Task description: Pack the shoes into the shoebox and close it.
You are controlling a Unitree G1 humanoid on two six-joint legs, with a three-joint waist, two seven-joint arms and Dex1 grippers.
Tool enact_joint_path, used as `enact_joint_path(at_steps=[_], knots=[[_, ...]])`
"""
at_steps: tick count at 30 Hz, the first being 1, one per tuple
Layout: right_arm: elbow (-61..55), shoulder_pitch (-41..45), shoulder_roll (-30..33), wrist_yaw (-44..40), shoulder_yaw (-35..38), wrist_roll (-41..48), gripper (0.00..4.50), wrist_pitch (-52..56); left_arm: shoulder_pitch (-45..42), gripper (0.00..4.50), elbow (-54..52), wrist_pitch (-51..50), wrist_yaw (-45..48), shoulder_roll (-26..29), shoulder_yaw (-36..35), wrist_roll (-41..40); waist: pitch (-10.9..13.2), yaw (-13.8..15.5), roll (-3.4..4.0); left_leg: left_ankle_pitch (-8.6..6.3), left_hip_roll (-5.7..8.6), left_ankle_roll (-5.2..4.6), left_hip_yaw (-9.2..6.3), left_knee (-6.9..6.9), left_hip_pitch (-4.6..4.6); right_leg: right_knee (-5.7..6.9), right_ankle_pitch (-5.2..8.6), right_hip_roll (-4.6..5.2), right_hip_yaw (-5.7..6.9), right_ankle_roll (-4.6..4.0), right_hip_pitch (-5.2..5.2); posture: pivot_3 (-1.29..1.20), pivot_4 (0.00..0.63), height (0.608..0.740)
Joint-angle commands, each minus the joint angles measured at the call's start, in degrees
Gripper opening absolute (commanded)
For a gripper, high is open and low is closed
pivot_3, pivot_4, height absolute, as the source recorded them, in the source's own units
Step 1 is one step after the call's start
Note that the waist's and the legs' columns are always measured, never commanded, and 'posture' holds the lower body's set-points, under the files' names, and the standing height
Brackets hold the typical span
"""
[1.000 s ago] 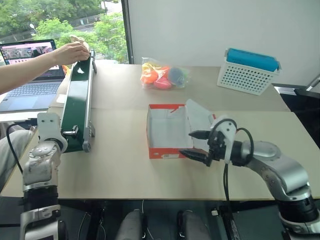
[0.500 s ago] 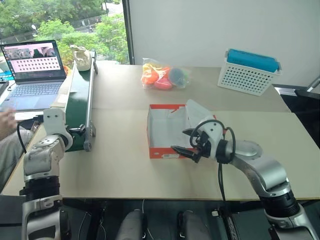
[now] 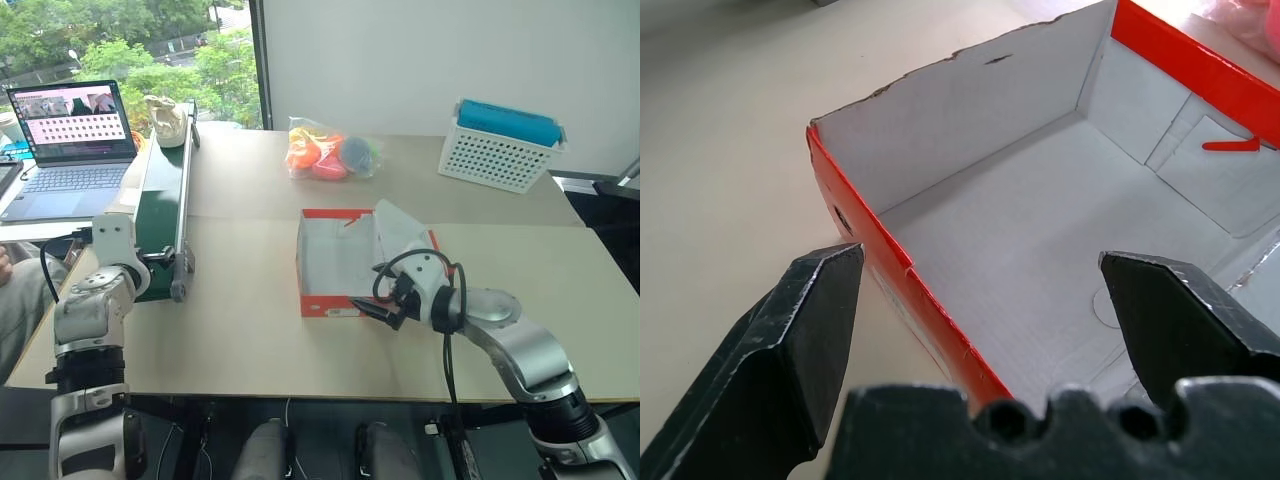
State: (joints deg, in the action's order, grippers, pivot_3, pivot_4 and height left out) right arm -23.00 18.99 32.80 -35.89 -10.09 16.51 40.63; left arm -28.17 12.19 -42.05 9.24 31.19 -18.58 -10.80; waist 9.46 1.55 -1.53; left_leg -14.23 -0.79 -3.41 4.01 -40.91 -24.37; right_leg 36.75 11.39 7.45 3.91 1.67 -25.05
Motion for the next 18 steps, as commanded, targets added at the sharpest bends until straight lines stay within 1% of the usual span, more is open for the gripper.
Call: enact_joint_path(at_steps=[1,4,11,18], knots=[[-2.01,-0.04,-0.02,0.69,1.78,0.04,4.45,-0.05,-0.52,4.5,0.19,6.07,-1.35,-0.76,0.41,1.58,0.0,-0.02,-0.01,0.0,0.0,0.0,0.0,0.0,-0.01,-0.01,0.0,0.0,0.0,0.0,-0.01,0.0,0.15,0.699],[-1.36,-0.1,-0.29,1.08,1.56,-0.28,4.45,-0.04,-1.34,4.5,-0.52,10.85,-2.41,-1.59,-1.15,1.32,0.04,-0.06,-0.06,0.0,0.0,0.0,0.0,0.01,-0.11,-0.04,0.0,0.01,0.0,-0.01,-0.09,0.0,0.15,0.699],[-1.16,-0.1,-0.37,1.43,1.58,-0.11,4.45,0.19,-1.36,4.5,-0.35,9.38,-2.93,-1.88,-1.93,0.77,0.08,-0.72,-0.13,0.0,-0.01,-0.01,0.01,0.01,-0.24,-0.03,-0.01,0.01,0.02,-0.01,-0.2,0.0,0.15,0.699],[-1.12,0.23,-0.73,1.89,1.72,-0.03,4.45,0.8,-2.46,4.5,-0.6,7.79,-4.04,-0.93,-2.6,0.85,0.09,-0.81,-0.16,0.0,-0.01,-0.01,0.01,0.01,-0.24,-0.02,-0.01,0.0,0.03,-0.01,-0.2,0.0,0.15,0.699]])
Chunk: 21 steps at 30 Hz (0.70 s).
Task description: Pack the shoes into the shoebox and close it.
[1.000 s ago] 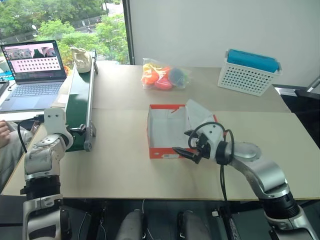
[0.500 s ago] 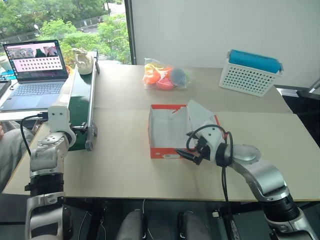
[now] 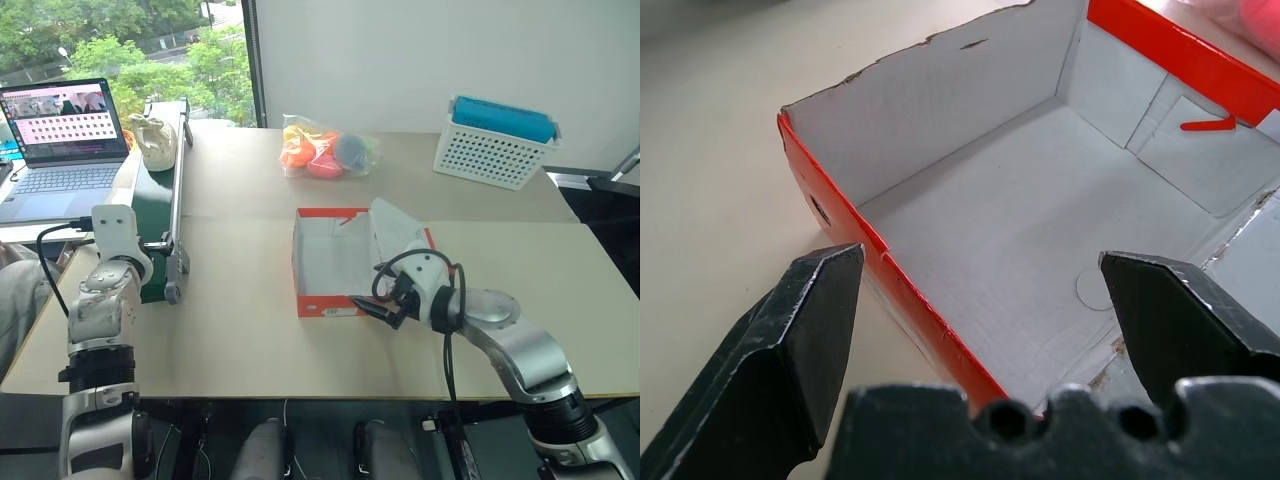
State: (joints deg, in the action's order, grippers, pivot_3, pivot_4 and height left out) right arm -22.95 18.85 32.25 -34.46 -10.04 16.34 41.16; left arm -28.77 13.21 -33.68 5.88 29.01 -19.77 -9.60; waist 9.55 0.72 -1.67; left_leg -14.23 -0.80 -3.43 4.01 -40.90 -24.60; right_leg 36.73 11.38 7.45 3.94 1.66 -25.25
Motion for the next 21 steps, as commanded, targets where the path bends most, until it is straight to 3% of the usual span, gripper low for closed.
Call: enact_joint_path(at_steps=[1,21], knots=[[-1.14,0.38,-0.2,0.5,1.69,0.2,4.45,0.47,-1.98,4.5,-1.6,-0.85,-0.76,1.29,-1.49,-0.39,0.02,0.03,-0.03,0.0,0.0,0.0,0.0,0.0,0.0,0.0,0.0,0.0,0.01,0.0,0.0,0.0,0.15,0.699],[0.52,1.48,-0.58,1.61,2.84,0.17,4.45,0.96,-4.56,4.5,1.61,-1.76,-1.18,0.55,-2.81,-2.66,0.06,0.0,-0.1,0.0,0.0,0.0,0.0,0.0,0.0,0.0,0.0,-0.01,0.01,0.0,0.01,0.0,0.15,0.699]])
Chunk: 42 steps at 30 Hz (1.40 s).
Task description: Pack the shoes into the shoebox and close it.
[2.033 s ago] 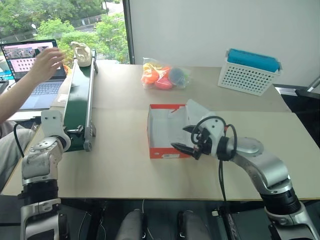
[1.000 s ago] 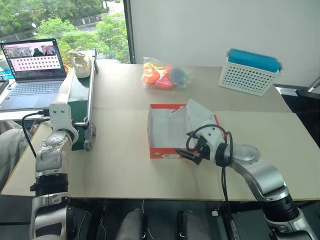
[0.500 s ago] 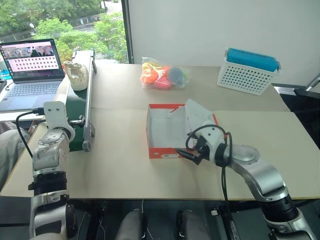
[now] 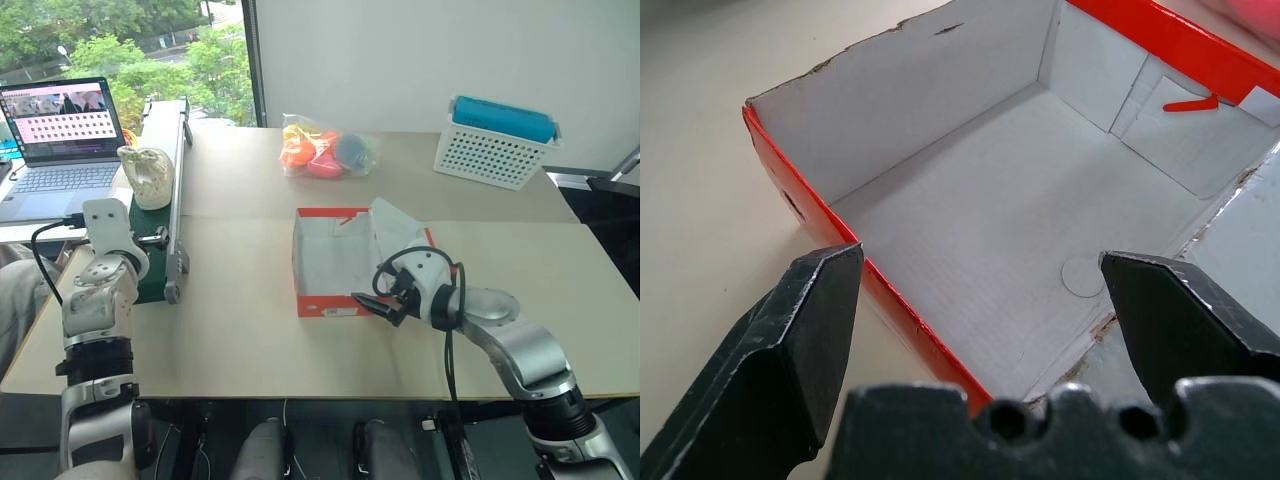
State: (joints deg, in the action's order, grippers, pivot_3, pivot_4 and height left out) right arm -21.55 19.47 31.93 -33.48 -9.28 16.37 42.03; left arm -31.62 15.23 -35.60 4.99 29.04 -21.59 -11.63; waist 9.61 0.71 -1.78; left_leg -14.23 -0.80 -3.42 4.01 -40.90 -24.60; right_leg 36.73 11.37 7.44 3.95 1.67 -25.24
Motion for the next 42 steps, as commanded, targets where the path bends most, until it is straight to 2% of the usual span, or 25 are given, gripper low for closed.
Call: enact_joint_path(at_steps=[1,10,19,22,24,26,31,34,37,39,42], knots=[[-0.88,0.83,-0.36,0.71,2.08,0.12,4.45,0.09,-1.78,4.5,-0.29,0.01,-0.18,0.56,-0.99,-0.7,0.0,0.01,0.0,0.0,0.0,0.0,0.0,0.0,0.0,0.0,0.0,0.0,0.0,0.0,0.0,0.0,0.15,0.699],[-0.81,1.03,-0.96,1.6,2.35,-0.14,4.45,0.21,-2.46,4.5,2.08,0.45,0.34,0.79,-0.45,-0.47,0.01,0.03,-0.01,0.0,0.0,0.0,0.0,0.0,0.0,0.0,0.0,0.0,0.0,0.0,0.0,0.0,0.15,0.699],[-1.86,1.41,-1.05,1.85,4.12,0.88,4.45,0.76,-0.62,4.5,1.65,0.65,0.13,-1.74,2.5,0.78,0.01,0.12,-0.01,0.0,0.0,0.0,0.0,0.0,0.0,0.0,0.0,0.0,0.0,0.0,0.0,0.0,0.15,0.699],[-2.06,2.1,-1.32,2.09,5.12,1.63,4.5,1.25,-0.93,3.8,1.07,0.21,0.18,-2.47,1.71,-0.12,0.01,0.3,-0.01,0.0,0.0,0.0,-0.02,-0.01,0.0,0.01,0.0,0.01,0.01,0.0,0.02,0.0,0.15,0.699],[-2.05,2.3,-1.24,2.07,5.37,1.69,4.5,1.44,-1.51,3.09,0.93,-0.47,-0.23,-2.57,0.99,-0.55,0.0,0.41,0.0,0.0,0.0,0.01,-0.03,-0.01,0.02,0.01,0.0,0.01,0.01,0.0,0.03,0.0,0.15,0.699],[-2.13,2.34,-1.19,1.97,5.53,1.67,4.5,1.59,-1.7,2.86,0.55,-1.01,-0.35,-2.56,0.74,-0.79,0.0,0.46,0.0,0.01,0.0,0.01,-0.03,0.0,0.04,0.02,0.0,0.01,0.01,0.0,0.04,0.0,0.15,0.699],[-1.77,2.61,-1.12,2.0,5.42,1.3,4.5,1.77,-2.72,2.8,-1.89,1.5,-1.53,-4.42,-1.57,-2.43,0.01,0.64,-0.01,0.01,0.01,0.02,-0.04,0.0,0.04,0.02,0.0,0.01,0.01,0.0,0.05,0.0,0.15,0.699],[-1.61,2.86,-1.43,2.32,5.34,1.2,4.5,1.99,-3.2,2.8,-7.29,7.1,0.47,-6.87,-2.44,-5.21,0.1,0.78,-0.16,0.01,0.01,0.02,-0.05,-0.02,-0.03,-0.01,0.0,0.01,0.03,0.0,0.02,0.0,0.15,0.699],[-0.81,3.52,-1.92,2.93,5.5,0.98,4.5,1.83,-3.2,2.8,-12.27,8.16,2.78,-9.4,-1.46,-8.19,0.18,0.64,-0.31,0.01,0.01,0.02,-0.06,-0.02,-0.14,-0.07,-0.01,0.02,0.05,-0.01,-0.04,0.0,0.15,0.699],[1.39,5.86,-4.31,5.34,7.68,1.88,4.5,3.0,-2.93,2.8,-16.71,6.51,4.16,-11.83,1.28,-10.3,0.18,0.44,-0.32,0.01,0.01,0.03,-0.02,-0.02,-0.15,-0.09,-0.01,0.05,0.02,-0.01,-0.05,0.0,0.15,0.699],[7.27,13.56,-14.39,13.65,19.37,10.44,4.5,10.69,-1.45,2.8,-22.47,2.8,7.88,-14.59,7.46,-12.78,0.19,0.13,-0.32,0.03,0.02,0.05,-0.01,-0.02,-0.14,-0.06,-0.03,0.04,0.03,-0.02,-0.03,0.0,0.15,0.699]])
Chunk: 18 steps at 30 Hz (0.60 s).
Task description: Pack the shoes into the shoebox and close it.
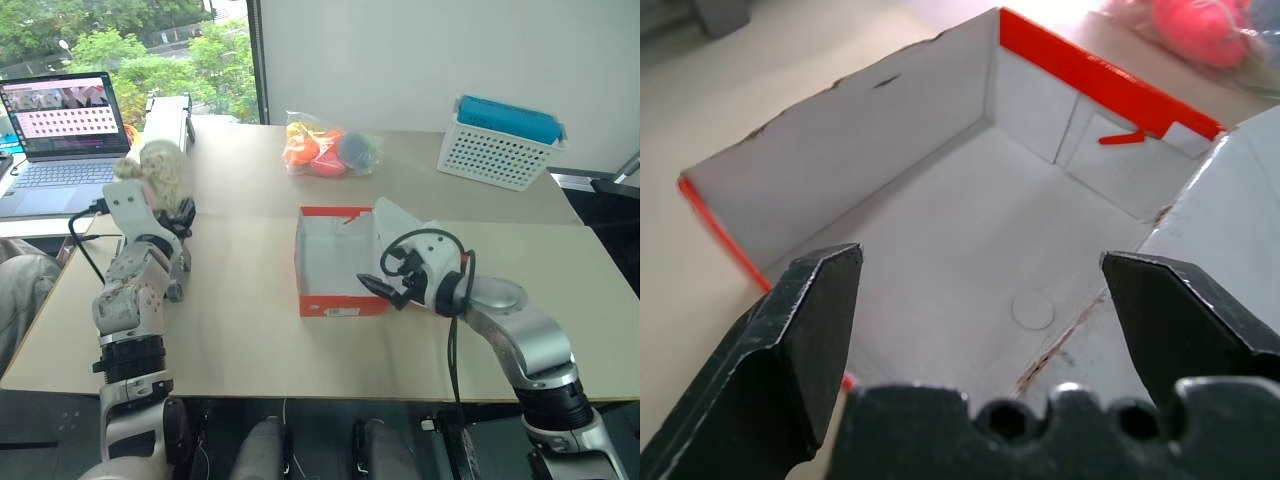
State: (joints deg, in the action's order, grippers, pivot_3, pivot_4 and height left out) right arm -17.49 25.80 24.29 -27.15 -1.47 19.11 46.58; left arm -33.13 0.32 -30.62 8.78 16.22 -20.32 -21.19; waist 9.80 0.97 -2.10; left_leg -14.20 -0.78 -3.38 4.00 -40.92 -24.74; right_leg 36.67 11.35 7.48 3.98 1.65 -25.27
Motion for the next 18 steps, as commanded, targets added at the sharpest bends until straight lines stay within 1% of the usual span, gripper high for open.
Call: enact_joint_path(at_steps=[1,2,3,5,8,11,18], knots=[[6.27,11.45,-12.33,12.54,18.46,14.22,4.5,9.91,1.25,2.8,-10.44,-3.65,6.22,-2.26,9.81,-3.87,0.0,-0.2,0.01,0.02,0.0,0.02,0.0,0.0,0.01,0.05,-0.02,-0.01,-0.02,-0.02,0.0,0.0,0.15,0.699],[7.95,14.51,-16.44,15.64,22.85,19.08,4.5,13.68,2.26,2.8,-12.72,-5.08,7.69,-2.87,12.53,-4.75,0.0,-0.26,0.01,0.03,-0.01,0.03,0.0,-0.01,0.01,0.07,-0.03,-0.02,-0.01,-0.04,-0.01,0.0,0.15,0.699],[8.2,16.32,-18.81,16.94,24.45,21.87,4.5,16.81,3.1,2.8,-14.55,-6.42,8.83,-3.44,14.52,-5.79,0.01,-0.47,0.04,0.03,-0.02,0.04,-0.02,0.01,0.06,0.08,-0.03,-0.06,-0.01,-0.04,0.03,0.0,0.15,0.699],[6.75,18.17,-21.61,17.94,23.99,24.64,4.5,22.35,4.57,2.8,-17.04,-7.78,11.07,-3.45,17.66,-6.71,0.02,-0.59,0.09,0.04,-0.04,0.05,-0.01,0.08,0.06,0.13,-0.04,-0.09,-0.03,-0.07,-0.03,0.0,0.15,0.699],[6.96,20.31,-24.59,21.61,25.11,27.71,4.5,26.77,5.16,2.8,-18.77,-8.85,12.41,-3.61,19.91,-7.67,0.08,-1.29,0.18,0.03,-0.05,0.04,0.02,0.18,0.0,0.12,-0.01,-0.16,-0.04,-0.1,-0.16,0.0,0.15,0.699],[8.53,21.57,-25.67,24.27,26.85,29.25,4.5,27.51,4.91,2.8,-19.4,-9.51,13.17,-4.01,20.9,-8.35,0.12,-1.6,0.26,0.04,-0.02,0.01,0.03,0.11,-0.08,0.2,-0.01,-0.16,-0.08,-0.09,-0.22,0.0,0.15,0.699],[10.72,22.81,-25.47,28.07,29.48,30.56,4.5,25.37,4.51,2.8,-18.68,-9.31,13.41,-4.51,21.89,-8.28,0.13,-1.67,0.27,0.05,0.01,-0.05,0.01,0.13,-0.05,0.18,0.02,-0.18,-0.08,-0.04,-0.19,0.0,0.15,0.699]])
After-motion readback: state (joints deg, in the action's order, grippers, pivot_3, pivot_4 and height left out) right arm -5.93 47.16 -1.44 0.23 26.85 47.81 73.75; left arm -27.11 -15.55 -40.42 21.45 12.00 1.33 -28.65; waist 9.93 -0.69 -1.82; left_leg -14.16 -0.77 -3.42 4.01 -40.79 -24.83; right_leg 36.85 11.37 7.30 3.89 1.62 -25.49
